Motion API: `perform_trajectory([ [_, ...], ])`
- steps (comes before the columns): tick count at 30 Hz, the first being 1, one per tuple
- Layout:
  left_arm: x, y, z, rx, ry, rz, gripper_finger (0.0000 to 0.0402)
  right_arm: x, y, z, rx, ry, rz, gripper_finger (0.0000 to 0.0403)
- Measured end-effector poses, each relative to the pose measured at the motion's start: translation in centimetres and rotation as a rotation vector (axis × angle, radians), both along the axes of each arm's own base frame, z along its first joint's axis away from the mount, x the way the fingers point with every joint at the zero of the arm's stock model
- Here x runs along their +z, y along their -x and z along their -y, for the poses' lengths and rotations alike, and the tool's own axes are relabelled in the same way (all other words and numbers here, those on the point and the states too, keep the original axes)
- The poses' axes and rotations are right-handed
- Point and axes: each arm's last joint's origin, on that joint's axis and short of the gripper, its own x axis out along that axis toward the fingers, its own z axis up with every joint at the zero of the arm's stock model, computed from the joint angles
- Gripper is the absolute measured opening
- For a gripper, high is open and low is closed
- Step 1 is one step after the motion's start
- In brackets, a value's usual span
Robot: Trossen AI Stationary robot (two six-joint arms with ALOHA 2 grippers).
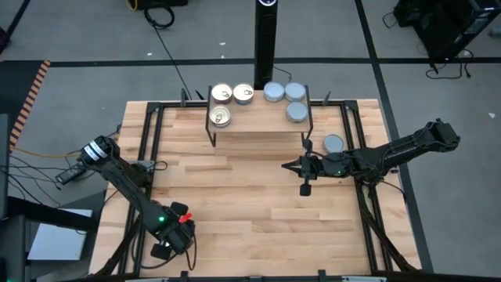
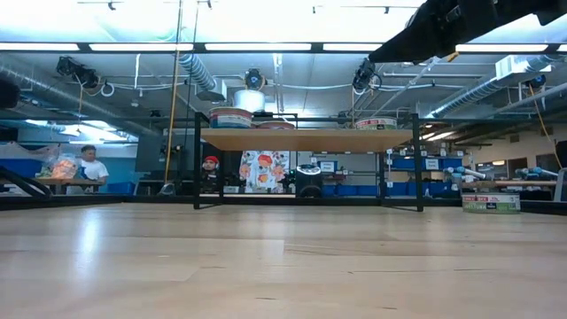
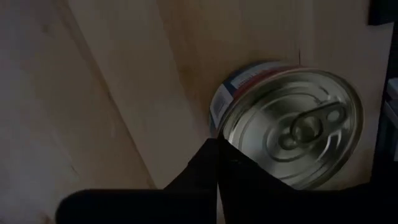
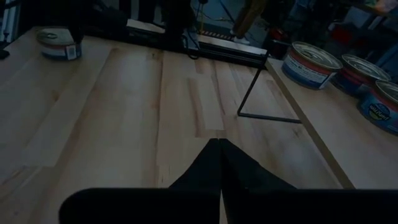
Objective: Stack canned seafood by type on shelf
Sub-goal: Put the blue tuna can on the shelf aligned with the other blue tuna can
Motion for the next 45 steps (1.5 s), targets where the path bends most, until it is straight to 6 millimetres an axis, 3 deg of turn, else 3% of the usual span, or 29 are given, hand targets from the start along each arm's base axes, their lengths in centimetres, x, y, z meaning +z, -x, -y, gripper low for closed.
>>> perform_trajectory([
  [10,0.0,-1.1,-1.1,0.066,-0.048,0.045,0.0002,0.0,0.0,0.0,0.003,-0.002,0.0,0.0007],
  [25,-0.1,-5.1,-6.3,0.106,-0.125,0.123,0.0001,-0.1,0.0,0.0,0.003,0.0,-0.01,0.0007],
  [36,1.8,-6.0,-8.2,0.155,-0.144,0.25,0.0,-0.1,0.0,0.0,0.003,0.001,-0.013,0.0007],
  [45,2.2,-7.6,-9.5,0.212,-0.13,0.345,0.0,-0.2,0.1,0.0,-0.002,-0.012,-0.016,0.0007],
])
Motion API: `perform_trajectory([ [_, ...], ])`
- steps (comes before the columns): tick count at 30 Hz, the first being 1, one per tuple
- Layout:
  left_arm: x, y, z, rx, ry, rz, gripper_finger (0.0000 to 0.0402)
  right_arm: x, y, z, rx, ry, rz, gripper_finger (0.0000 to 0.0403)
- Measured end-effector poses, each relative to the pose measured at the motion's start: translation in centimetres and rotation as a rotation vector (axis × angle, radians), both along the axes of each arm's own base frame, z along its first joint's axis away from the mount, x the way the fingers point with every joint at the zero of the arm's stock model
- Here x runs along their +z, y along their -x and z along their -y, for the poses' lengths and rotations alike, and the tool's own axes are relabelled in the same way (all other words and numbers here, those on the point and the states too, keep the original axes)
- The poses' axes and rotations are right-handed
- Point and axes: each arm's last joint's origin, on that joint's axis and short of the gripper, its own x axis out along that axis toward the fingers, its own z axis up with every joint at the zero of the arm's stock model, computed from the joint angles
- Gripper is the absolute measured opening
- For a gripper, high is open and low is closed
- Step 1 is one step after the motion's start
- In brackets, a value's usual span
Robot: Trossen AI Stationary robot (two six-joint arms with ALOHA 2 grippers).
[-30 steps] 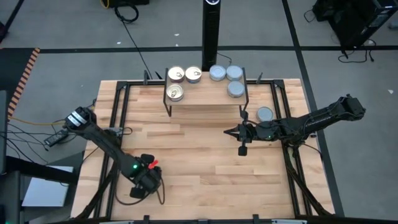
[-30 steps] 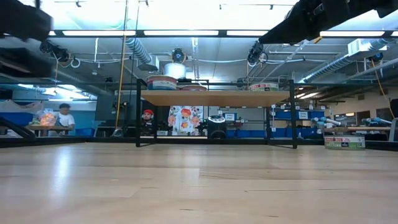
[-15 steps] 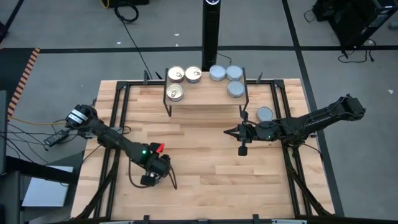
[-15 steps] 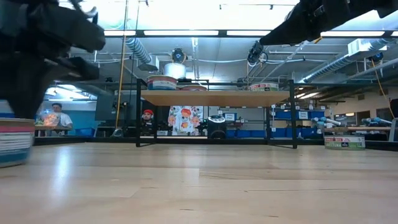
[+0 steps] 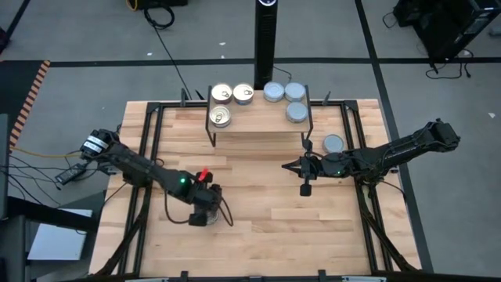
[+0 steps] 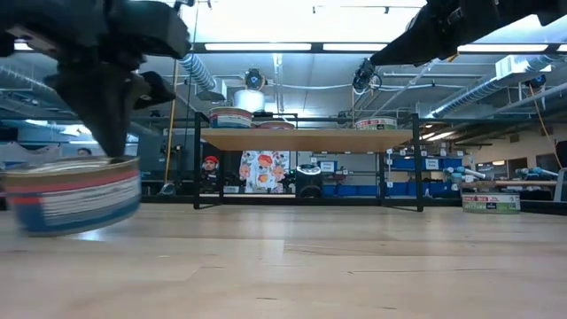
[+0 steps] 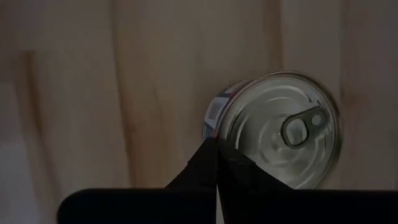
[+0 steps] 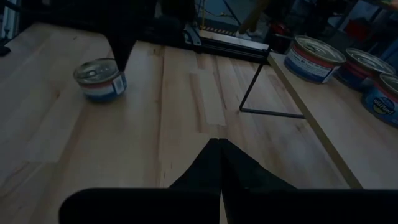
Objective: Stack canned seafood by type on shelf
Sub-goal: Put the blue tuna can on the shelf aligned with the other blue tuna can
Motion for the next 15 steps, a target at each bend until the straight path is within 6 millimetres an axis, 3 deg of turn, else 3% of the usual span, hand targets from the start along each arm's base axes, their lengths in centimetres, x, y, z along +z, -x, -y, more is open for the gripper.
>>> perform_trajectory([
  [15,0.5,-2.6,-4.1,0.16,-0.048,0.159,0.0,0.0,0.0,0.0,0.0,0.0,-0.004,0.0007],
])
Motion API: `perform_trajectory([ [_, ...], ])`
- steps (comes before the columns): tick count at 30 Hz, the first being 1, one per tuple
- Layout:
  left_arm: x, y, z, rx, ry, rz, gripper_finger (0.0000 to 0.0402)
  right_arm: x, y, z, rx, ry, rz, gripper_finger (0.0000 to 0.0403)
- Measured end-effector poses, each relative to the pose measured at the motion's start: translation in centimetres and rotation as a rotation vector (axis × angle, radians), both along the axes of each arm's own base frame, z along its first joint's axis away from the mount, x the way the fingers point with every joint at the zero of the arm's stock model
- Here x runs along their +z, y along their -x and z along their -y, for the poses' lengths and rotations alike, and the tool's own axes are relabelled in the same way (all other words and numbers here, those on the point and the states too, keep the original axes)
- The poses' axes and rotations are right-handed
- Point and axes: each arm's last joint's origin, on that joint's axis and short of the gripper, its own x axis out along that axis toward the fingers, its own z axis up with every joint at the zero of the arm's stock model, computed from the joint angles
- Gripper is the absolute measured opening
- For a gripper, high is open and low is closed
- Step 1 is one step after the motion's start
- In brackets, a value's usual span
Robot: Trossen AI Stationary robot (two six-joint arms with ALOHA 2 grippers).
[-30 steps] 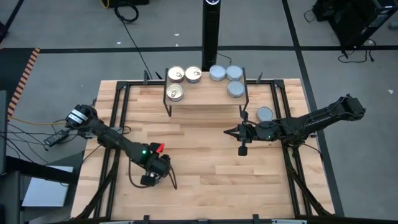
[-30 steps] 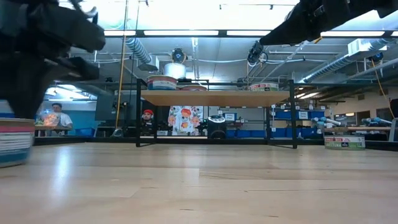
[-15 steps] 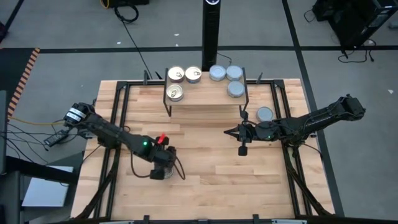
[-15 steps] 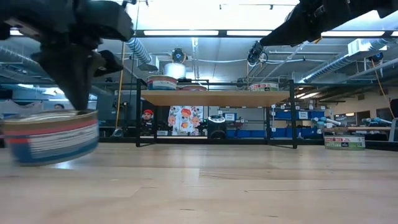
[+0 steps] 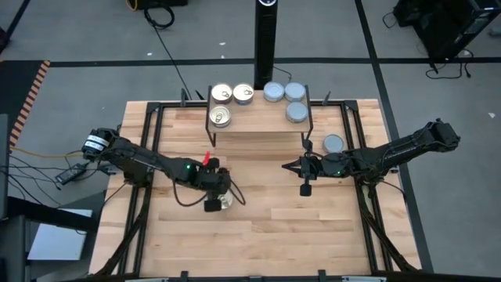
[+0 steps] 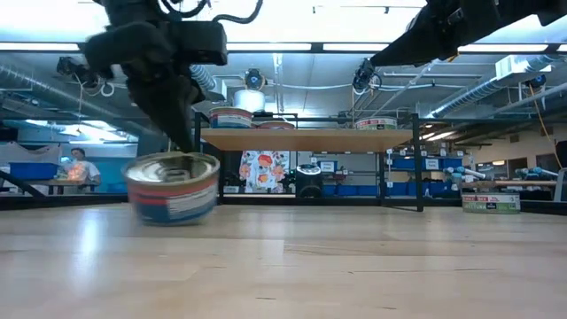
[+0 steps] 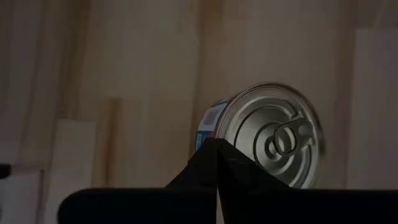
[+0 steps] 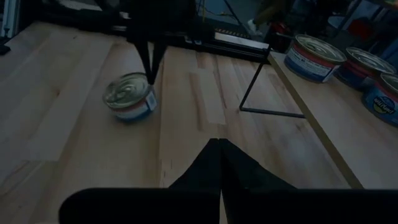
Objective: Stack canned seafood by type on shelf
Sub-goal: Put the blue tuna can on the shelf aligned with the other blue tuna can
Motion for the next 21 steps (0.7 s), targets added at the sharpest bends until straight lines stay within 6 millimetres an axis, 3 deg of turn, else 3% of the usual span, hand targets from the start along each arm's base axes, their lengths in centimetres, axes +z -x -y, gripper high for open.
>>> perform_trajectory([
  [10,0.4,-1.0,-1.4,0.031,-0.041,0.081,0.0,-0.2,0.1,-0.1,0.033,-0.037,-0.025,0.0007],
  [21,0.6,-1.3,-1.2,-0.027,-0.005,0.108,0.0007,-0.2,0.1,-0.1,0.034,-0.038,-0.025,0.0007],
])
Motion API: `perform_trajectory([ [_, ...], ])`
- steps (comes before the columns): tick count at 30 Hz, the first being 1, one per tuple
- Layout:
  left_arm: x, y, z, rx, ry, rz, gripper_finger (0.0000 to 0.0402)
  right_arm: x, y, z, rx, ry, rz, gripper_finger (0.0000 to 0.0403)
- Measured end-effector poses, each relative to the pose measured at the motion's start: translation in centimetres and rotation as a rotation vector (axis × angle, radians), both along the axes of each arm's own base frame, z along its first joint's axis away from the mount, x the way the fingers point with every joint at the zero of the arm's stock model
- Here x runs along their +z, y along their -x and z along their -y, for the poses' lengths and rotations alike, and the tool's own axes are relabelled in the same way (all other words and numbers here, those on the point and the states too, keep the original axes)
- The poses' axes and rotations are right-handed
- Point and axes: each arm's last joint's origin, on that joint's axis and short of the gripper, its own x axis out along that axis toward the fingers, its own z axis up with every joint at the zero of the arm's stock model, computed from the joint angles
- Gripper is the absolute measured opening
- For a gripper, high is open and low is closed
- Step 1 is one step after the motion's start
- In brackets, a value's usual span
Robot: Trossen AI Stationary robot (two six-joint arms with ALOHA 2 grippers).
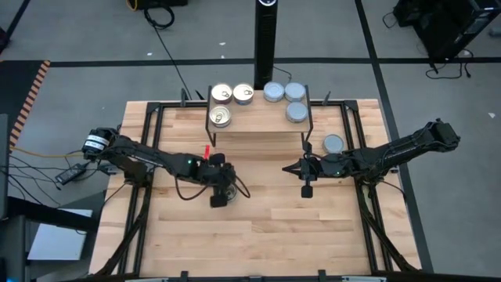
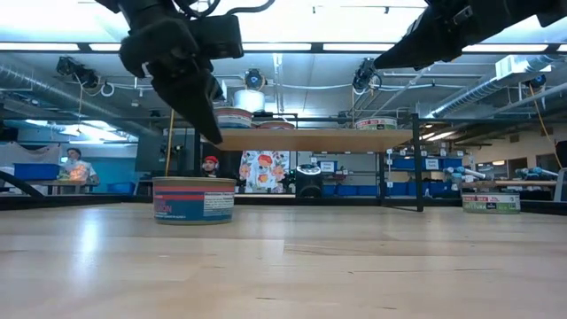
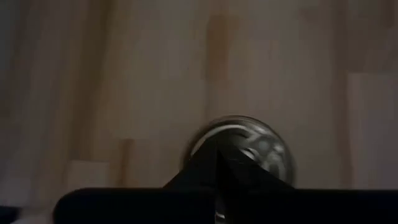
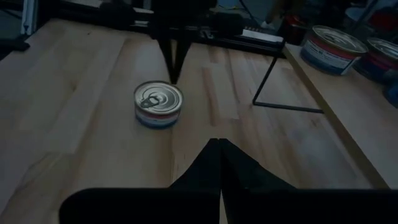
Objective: Stack canned seafood by type on shelf
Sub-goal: Put the blue tuna can on the shelf aligned with the other blue tuna can
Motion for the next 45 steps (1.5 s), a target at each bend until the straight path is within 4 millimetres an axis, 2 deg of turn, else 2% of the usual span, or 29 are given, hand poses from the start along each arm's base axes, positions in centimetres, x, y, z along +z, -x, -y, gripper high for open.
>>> perform_trajectory([
  [6,0.0,0.1,0.6,-0.046,0.025,-0.01,0.0036,0.0,0.0,0.0,0.0,0.0,0.0,0.0007],
  [17,0.0,0.7,3.2,-0.134,0.024,-0.013,0.0129,0.0,0.0,0.0,-0.001,0.0,0.001,0.0008],
  [22,-0.2,1.3,3.8,-0.151,0.019,-0.054,0.0158,0.0,0.0,0.0,-0.001,0.0,0.001,0.0008],
  [33,-0.3,2.1,5.6,-0.252,-0.013,-0.082,0.0167,0.0,0.0,0.0,0.0,0.0,0.001,0.0008],
  [45,-0.3,2.2,5.7,-0.236,-0.002,-0.082,0.0167,0.0,0.0,0.0,0.0,0.0,0.001,0.0008],
])
